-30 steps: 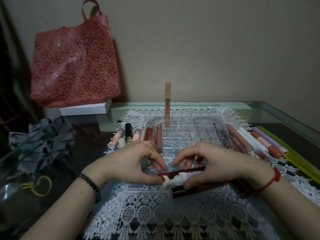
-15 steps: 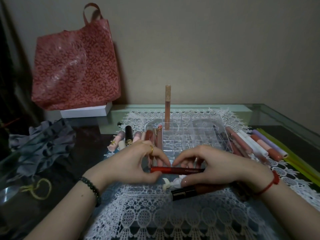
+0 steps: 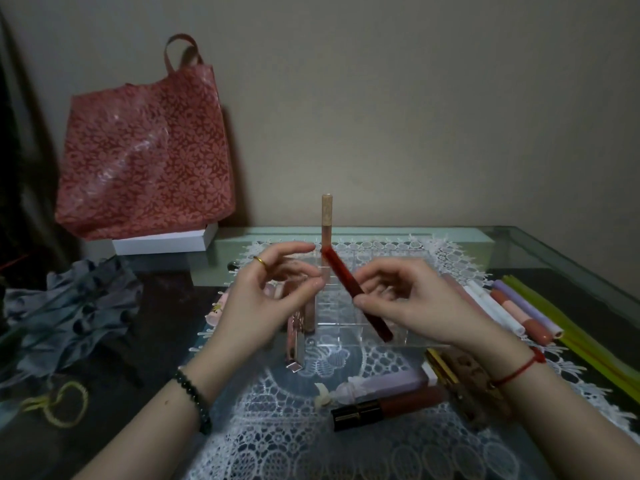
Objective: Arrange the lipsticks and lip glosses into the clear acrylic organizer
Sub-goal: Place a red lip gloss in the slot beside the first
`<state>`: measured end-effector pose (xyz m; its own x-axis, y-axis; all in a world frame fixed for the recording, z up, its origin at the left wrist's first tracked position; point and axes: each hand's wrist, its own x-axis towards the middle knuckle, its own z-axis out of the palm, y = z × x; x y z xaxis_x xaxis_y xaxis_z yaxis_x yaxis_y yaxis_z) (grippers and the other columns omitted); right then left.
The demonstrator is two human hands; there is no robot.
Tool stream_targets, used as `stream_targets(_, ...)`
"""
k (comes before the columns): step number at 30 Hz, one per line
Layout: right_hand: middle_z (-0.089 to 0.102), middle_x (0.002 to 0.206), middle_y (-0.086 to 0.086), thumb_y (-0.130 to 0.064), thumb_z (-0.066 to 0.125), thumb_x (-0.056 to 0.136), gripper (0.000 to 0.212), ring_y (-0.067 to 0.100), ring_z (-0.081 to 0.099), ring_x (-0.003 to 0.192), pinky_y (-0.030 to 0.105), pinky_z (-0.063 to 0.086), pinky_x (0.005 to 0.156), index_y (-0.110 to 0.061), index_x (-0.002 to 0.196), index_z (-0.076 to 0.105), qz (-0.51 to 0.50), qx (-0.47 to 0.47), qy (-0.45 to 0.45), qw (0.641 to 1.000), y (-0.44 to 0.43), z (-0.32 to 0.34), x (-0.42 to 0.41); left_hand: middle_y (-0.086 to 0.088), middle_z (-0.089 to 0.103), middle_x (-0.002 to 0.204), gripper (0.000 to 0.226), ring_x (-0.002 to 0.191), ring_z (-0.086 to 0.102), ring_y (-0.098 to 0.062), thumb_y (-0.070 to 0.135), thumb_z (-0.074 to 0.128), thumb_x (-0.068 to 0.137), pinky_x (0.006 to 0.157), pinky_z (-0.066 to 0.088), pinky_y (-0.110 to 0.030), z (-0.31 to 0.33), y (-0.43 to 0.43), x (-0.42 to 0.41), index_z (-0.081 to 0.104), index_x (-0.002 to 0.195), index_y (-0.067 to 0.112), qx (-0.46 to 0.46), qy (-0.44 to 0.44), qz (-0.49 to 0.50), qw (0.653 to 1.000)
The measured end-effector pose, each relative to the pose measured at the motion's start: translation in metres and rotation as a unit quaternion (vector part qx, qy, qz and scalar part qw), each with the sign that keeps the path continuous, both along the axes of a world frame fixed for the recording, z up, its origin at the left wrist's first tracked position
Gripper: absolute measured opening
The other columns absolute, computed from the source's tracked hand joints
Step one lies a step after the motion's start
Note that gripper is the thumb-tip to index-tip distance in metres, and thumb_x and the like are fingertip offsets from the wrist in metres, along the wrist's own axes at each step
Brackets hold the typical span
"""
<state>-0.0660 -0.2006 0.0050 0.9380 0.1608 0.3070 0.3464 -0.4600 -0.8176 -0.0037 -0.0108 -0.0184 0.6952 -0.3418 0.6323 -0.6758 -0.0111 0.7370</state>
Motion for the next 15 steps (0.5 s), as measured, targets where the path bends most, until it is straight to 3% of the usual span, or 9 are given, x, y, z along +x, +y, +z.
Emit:
stream_targets(3,0.064,0.077,0.002,-0.004,0.068,0.076,0.018,0.009,0.058,0.069,0.019,0.050,0.067,-0.015,0.089,0.064,-0.042,0.047,-0.049,0.997,-0.002,0.016,0.012,0.013,0.070,0.085,0.034,0.082,0.064,-0.006,0.034,0.070,0.066,0.080,0.047,-0.019,0.010,-0.009,0.011,0.060,0.098,0.031,0.002,-0.002,0.019,1.000)
stream_targets(7,0.064,0.079,-0.002,-0.009,0.068,0.076,0.018,0.007,0.060,0.070,0.019,0.053,0.071,-0.024,0.083,0.062,-0.087,0.101,-0.089,0.987,-0.006,0.036,0.032,0.015,0.069,0.088,0.034,0.084,0.062,-0.008,0.025,0.073,0.071,0.080,0.049,-0.028,0.019,-0.022,0.033,0.059,0.101,0.033,-0.044,0.009,0.062,0.997)
stream_targets(11,0.059,0.072,-0.004,-0.004,0.068,0.076,0.023,-0.003,0.055,0.055,0.012,0.051,0.063,-0.025,0.077,0.058,-0.136,0.139,-0.126,0.973,-0.008,0.041,0.056,0.017,0.061,0.103,0.046,0.090,0.056,0.005,0.030,0.074,0.071,0.076,0.046,-0.016,0.022,-0.037,0.056,0.052,0.111,0.036,-0.064,0.046,0.084,0.993)
stream_targets(15,0.057,0.072,-0.002,-0.004,0.067,0.077,0.022,-0.003,0.052,0.049,0.008,0.049,0.058,-0.024,0.078,0.058,-0.160,0.144,-0.127,0.968,-0.008,0.031,0.077,0.015,0.056,0.110,0.068,0.105,0.054,-0.004,0.038,0.076,0.062,0.074,0.046,-0.008,0.017,-0.047,0.075,0.045,0.122,0.028,-0.071,0.118,0.046,0.989)
